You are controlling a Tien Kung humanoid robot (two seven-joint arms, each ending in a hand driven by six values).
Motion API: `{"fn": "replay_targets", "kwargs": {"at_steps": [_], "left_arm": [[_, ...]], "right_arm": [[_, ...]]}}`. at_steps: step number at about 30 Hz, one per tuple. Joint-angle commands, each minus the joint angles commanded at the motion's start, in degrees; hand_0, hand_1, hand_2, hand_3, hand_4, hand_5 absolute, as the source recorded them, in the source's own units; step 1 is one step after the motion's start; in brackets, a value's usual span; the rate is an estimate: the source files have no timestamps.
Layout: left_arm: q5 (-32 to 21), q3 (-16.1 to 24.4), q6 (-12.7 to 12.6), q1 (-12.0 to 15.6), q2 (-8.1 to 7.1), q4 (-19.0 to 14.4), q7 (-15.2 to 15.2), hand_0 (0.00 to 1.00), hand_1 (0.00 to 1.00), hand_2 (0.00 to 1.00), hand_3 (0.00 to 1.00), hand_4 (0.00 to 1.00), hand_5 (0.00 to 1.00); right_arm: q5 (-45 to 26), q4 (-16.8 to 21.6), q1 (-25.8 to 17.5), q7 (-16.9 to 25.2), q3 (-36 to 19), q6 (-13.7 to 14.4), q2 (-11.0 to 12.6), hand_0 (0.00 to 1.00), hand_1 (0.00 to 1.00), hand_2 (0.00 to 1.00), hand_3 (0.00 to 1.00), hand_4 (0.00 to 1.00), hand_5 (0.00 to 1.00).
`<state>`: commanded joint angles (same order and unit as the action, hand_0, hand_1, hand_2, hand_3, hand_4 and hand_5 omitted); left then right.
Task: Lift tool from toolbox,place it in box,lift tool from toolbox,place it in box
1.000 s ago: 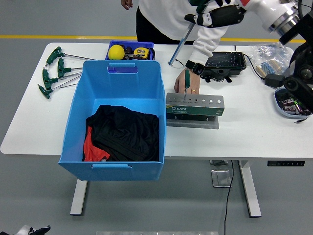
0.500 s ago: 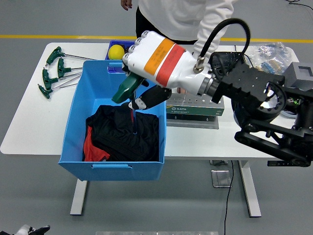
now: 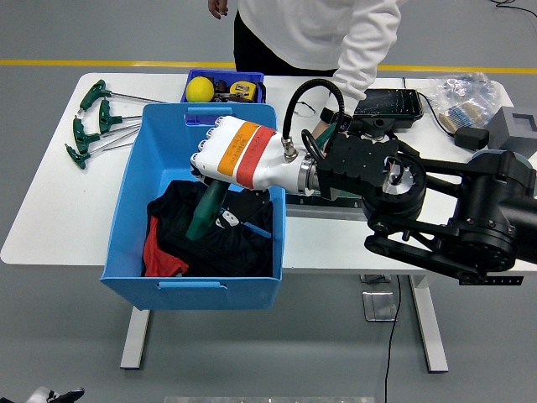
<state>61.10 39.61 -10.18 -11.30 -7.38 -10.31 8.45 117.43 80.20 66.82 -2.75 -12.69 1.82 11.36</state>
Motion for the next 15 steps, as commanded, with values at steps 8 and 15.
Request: {"fn": "replay_targets", "kwargs": {"at_steps": [8, 15], "left_arm": [[1.2, 0.6, 0.0, 0.4, -0.01, 0.0, 0.2, 0.711, 0.665, 0.706, 0.645, 0.677, 0.674], [2.5, 1.4, -0.1, 0.6, 0.09, 0.0, 0.5, 0.710, 0.665, 0.706, 0.644, 0.678, 0.675]], "right_arm": [[3.6, -3.5, 0.9, -0.7, 0.5, -0.9, -2.0, 0.625, 0.679, 0.745, 0.726, 0.966, 0.576], [3.4, -4.0, 0.6, -0.2, -0.9, -0.5, -1.9, 0.667, 0.702, 0.772, 0.778, 0.968, 0.574]]}}
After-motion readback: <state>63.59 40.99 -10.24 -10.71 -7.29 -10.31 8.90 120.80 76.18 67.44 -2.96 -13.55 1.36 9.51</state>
